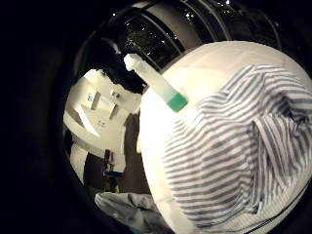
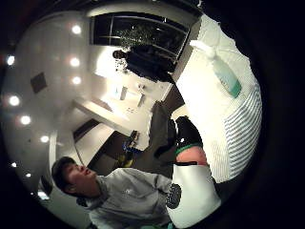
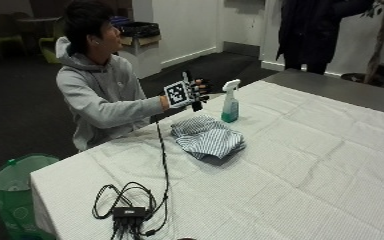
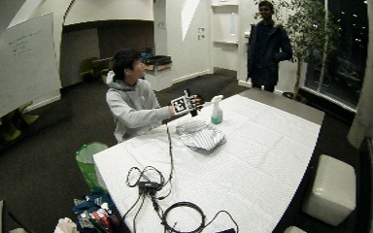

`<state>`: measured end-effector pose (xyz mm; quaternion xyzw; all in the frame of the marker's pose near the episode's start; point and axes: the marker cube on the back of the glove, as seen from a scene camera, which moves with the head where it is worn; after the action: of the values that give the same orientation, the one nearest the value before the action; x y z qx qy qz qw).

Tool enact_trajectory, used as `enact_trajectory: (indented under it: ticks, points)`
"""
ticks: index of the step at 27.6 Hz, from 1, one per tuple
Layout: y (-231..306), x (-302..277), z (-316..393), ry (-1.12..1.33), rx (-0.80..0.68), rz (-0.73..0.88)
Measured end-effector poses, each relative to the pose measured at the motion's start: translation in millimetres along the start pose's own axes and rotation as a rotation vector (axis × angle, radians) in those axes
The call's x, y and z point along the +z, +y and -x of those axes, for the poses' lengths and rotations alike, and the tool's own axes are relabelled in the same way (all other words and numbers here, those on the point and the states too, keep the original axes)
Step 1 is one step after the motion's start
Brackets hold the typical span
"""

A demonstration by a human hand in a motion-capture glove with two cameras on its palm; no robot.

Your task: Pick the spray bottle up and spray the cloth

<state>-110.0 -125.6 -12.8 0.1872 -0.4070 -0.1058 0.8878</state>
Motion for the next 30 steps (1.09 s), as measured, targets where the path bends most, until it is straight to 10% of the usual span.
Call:
enact_trajectory:
  ticks: [11, 30]
  points:
    - [58, 0, 5, -0.141, 0.012, 0.298]
    - [42, 6, -26, 0.012, 0.010, 0.087]
